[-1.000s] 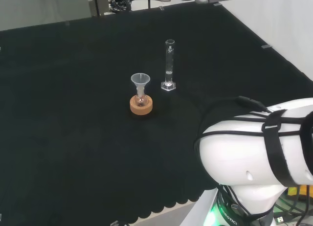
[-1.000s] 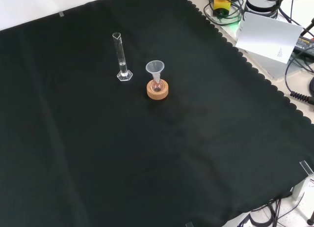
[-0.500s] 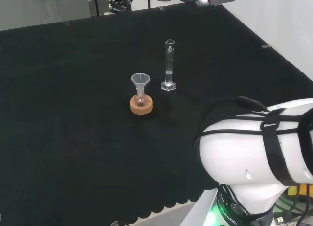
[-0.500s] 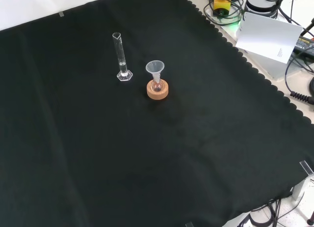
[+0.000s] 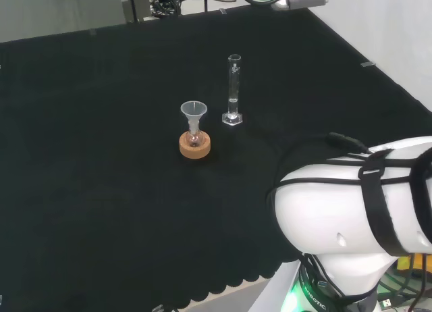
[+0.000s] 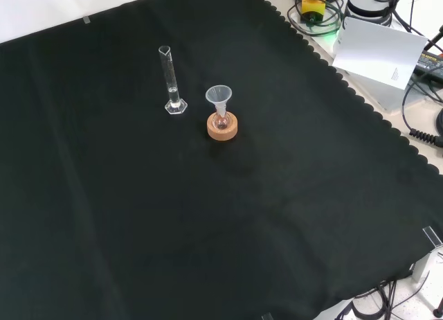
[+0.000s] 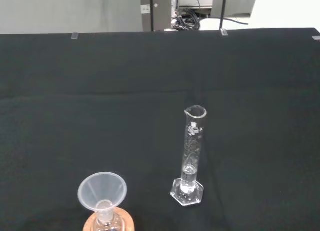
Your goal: Pick up the graduated cylinder.
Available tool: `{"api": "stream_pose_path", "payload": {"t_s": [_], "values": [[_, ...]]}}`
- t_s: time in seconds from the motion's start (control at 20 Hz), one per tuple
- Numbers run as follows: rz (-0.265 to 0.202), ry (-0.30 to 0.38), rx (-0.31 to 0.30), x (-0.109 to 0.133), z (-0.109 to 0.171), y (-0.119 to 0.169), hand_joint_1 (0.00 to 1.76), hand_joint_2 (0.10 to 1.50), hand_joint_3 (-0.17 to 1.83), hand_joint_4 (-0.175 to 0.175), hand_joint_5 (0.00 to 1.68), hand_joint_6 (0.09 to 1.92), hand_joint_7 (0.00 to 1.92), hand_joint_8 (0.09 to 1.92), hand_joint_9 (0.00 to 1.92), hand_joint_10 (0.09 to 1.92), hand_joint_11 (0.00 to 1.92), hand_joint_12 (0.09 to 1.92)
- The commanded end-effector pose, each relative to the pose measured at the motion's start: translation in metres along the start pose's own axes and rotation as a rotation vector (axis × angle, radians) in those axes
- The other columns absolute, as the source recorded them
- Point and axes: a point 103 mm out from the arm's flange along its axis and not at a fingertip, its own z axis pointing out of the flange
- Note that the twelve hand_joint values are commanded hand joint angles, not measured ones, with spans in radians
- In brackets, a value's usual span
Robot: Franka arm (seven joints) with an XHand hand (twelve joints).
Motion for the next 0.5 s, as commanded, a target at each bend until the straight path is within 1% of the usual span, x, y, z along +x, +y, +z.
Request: {"api": "stream_pose_path", "payload": {"t_s": [0.05,0.2,0.4,0.5], "values": [[0.042,0.029,0.001,-0.022,0.022,0.012,0.0,1.36,0.09,-0.027,0.27,0.09,0.02,0.52,0.47,0.09,0.02,1.38],[0.057,0.051,-0.001,-0.036,0.037,0.019,0.0,1.36,0.09,-0.028,0.27,0.09,0.03,0.53,0.48,0.09,0.03,1.39],[0.065,0.068,-0.021,-0.052,0.058,0.032,0.0,1.36,0.09,-0.032,0.27,0.09,0.05,0.54,0.5,0.09,0.04,1.39],[0.066,0.076,-0.02,-0.059,0.07,0.04,0.01,1.36,0.09,-0.035,0.28,0.09,0.07,0.54,0.52,0.09,0.05,1.39]]}}
